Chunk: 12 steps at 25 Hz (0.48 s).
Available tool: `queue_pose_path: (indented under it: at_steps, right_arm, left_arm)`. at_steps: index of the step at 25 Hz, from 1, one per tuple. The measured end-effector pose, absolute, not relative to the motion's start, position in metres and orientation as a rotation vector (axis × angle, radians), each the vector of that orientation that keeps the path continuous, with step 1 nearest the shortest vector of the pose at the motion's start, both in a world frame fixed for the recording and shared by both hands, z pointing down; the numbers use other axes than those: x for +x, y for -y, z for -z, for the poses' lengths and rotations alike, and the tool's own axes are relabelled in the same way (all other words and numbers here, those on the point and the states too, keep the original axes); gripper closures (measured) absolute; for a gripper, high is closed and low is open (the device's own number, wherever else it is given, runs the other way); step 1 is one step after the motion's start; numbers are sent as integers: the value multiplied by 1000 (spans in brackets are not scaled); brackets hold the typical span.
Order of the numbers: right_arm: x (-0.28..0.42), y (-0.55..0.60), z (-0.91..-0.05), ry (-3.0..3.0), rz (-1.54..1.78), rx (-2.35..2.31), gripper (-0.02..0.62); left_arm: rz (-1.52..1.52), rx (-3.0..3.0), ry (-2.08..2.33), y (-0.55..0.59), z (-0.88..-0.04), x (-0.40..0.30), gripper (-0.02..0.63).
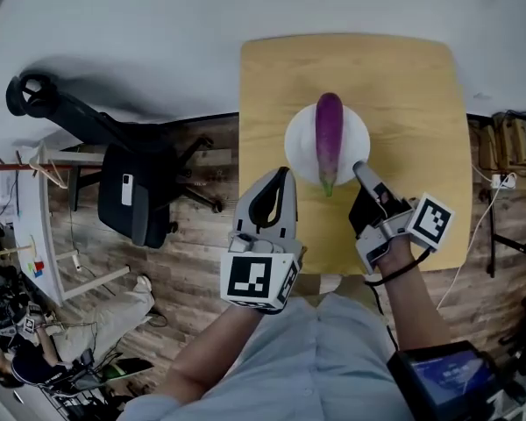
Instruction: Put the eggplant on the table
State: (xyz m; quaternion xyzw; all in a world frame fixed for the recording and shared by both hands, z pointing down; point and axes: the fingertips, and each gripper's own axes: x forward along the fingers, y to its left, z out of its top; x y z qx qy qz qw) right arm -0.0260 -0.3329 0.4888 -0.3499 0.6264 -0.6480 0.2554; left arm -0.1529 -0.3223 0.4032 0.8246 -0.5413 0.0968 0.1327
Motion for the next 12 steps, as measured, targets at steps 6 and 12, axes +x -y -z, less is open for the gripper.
queue_pose_path:
  at_steps: [6, 12]
  right_arm:
    - [-25, 336, -509, -1655, 1770, -962, 588]
    - [-25, 340, -529, -1619, 1779, -984, 588]
  left_arm:
    - [-314, 2412, 1519, 333, -419, -147, 600]
    - [-355, 2410, 1476, 346, -440, -146, 600]
